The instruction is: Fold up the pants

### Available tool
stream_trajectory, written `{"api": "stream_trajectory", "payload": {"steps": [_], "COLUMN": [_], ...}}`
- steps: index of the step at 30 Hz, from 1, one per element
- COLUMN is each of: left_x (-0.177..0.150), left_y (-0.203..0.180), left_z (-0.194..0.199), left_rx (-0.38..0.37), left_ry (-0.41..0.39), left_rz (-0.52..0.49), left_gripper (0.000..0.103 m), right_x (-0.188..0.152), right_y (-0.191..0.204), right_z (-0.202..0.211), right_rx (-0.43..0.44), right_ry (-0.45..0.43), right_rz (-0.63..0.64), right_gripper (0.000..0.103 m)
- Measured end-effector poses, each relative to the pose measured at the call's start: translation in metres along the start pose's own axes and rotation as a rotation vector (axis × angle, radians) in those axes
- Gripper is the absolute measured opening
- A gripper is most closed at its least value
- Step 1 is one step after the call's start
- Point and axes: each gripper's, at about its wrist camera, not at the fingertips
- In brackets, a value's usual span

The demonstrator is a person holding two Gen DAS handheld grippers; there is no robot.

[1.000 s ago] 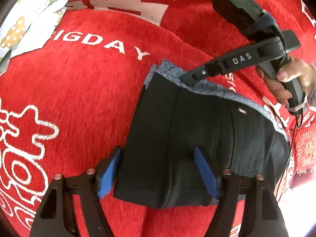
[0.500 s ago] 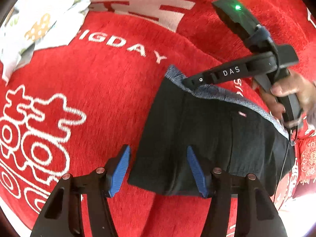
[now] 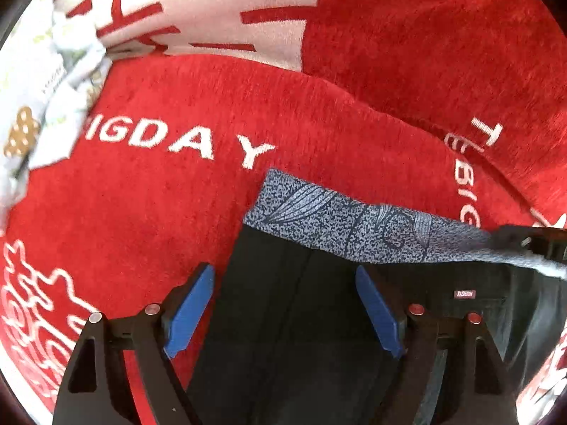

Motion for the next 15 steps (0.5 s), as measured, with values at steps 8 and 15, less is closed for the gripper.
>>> {"api": "stream_trajectory", "payload": {"steps": [8,15], "left_x": [-0.022,-0.067], "left_y": [-0.054,-0.133], "left_z": [0.051,0.029], "left_rx": [-0.105,-0.081], "left_ry": [-0.003,0.060], "left_rz": [-0.063,-0.135], "left_gripper": [0.082,0.082], "right_x": [-0.112,-0.249], "right_y": [-0.121,-0.180], "right_z": [0.084,0.083], "right_rx": [0.325,0.460], "right_ry": [-0.114,-0.072], "right_rz": [-0.375,-0.703], "right_gripper": [0.027,0.031]}}
Point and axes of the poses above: each gripper's, at about its wrist camera, not at the fingertips, and z roughly against the way its jaws point, y to its left, x to its top
